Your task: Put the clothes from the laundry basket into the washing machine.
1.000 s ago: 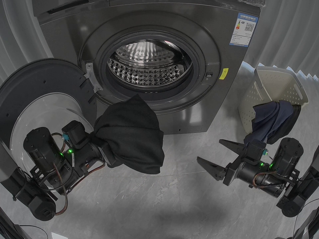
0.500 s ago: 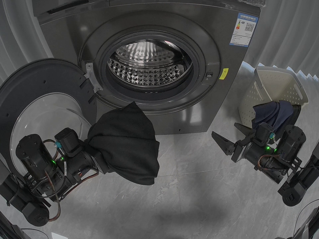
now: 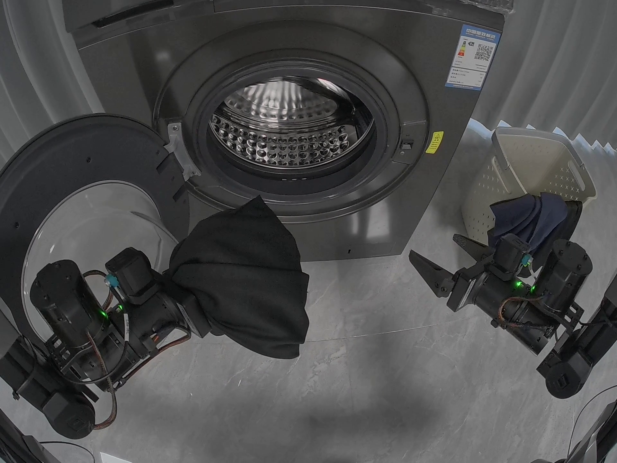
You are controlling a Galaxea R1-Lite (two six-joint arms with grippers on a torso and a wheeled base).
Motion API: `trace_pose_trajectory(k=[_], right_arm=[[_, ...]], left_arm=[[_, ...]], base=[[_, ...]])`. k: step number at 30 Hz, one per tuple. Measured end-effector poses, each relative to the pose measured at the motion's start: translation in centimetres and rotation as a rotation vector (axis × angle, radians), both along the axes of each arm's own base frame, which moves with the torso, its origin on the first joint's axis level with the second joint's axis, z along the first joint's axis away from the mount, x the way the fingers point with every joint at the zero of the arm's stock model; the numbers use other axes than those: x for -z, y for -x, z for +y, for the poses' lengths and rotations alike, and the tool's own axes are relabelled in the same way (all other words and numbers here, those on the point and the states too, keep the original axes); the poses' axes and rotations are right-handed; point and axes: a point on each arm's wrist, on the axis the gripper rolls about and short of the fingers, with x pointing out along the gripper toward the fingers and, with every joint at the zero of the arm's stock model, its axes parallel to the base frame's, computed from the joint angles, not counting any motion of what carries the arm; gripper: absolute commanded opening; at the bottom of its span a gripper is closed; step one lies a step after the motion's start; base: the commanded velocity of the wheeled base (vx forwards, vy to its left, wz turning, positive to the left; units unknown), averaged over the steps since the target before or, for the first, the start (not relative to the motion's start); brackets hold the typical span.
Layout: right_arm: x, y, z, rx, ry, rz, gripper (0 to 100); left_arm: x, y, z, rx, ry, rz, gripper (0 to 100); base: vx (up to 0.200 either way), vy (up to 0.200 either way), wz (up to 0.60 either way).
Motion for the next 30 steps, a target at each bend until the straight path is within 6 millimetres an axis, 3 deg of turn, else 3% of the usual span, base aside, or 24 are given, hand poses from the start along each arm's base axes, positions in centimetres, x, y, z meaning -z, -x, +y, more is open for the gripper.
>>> trace_pose_trajectory(k=[3,12,18,24,30], right_arm=[[0.02,0.03,0.03,-0.002,0.0,0.001,100],[0.04,0.12,0.19,-0.009,-0.001,0.003,100],[0.07,0.14,0.23,-0.01,-0.001,0.004,100],[0.07,0.15,0.25,-0.01,-0.002,0.005,100],[0.08,0.17,0.24,-0.011,-0.002,0.006,100]], left_arm=[[0.08,0.02,-0.03,0.001,-0.005,0.001,0],[0.64,-0.19,-0.24,0.001,-0.039,0.007,0],[0.82,-0.34,-0.34,0.001,-0.044,0.013,0],[0.85,-0.46,-0.39,-0.002,-0.043,0.014,0],[0.87,-0.47,-0.4,-0.001,-0.041,0.015,0]], base=[[0.0,0.0,0.0],[0.2,0.0,0.0],[0.0,0.0,0.0],[0.0,-0.2,0.0],[0.0,0.0,0.0]])
